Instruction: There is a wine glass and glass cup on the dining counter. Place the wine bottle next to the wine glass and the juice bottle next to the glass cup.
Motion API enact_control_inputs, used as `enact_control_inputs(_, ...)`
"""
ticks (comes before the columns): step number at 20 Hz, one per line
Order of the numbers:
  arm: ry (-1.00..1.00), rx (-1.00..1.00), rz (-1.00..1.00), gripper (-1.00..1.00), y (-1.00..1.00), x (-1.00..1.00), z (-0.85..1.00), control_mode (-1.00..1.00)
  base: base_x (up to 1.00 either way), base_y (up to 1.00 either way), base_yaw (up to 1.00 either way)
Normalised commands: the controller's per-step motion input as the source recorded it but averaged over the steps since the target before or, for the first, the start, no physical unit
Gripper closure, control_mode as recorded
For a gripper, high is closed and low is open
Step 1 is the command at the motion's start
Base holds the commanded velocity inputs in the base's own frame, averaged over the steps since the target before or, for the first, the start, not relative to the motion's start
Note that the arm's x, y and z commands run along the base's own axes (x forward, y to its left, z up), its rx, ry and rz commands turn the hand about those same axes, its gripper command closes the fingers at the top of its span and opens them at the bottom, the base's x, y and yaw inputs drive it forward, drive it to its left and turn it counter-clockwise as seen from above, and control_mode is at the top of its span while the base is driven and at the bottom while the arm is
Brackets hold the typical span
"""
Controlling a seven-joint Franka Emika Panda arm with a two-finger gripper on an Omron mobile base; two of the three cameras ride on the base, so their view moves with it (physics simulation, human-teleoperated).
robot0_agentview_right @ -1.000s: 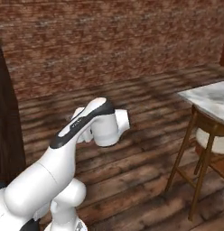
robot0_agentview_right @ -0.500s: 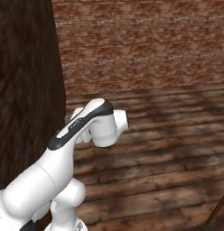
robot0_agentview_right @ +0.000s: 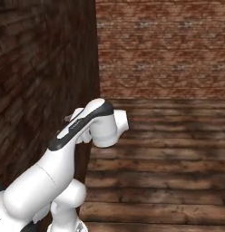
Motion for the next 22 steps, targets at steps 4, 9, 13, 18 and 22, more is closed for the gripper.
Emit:
enact_control_inputs(4,0.00,0.00,0.00,-1.00,0.00,0.00,0.00,1.00,0.98,0.06,0.25)
enact_control_inputs(9,0.00,0.00,0.00,-1.00,0.00,0.00,0.00,1.00,1.00,-0.31,0.01)
enact_control_inputs(13,0.00,0.00,0.00,-1.00,0.00,0.00,0.00,1.00,1.00,-0.51,0.00)
enact_control_inputs(18,0.00,0.00,0.00,-1.00,0.00,0.00,0.00,1.00,1.00,-0.66,0.00)
enact_control_inputs(22,0.00,0.00,0.00,-1.00,0.00,0.00,0.00,1.00,1.00,-0.79,-0.12)
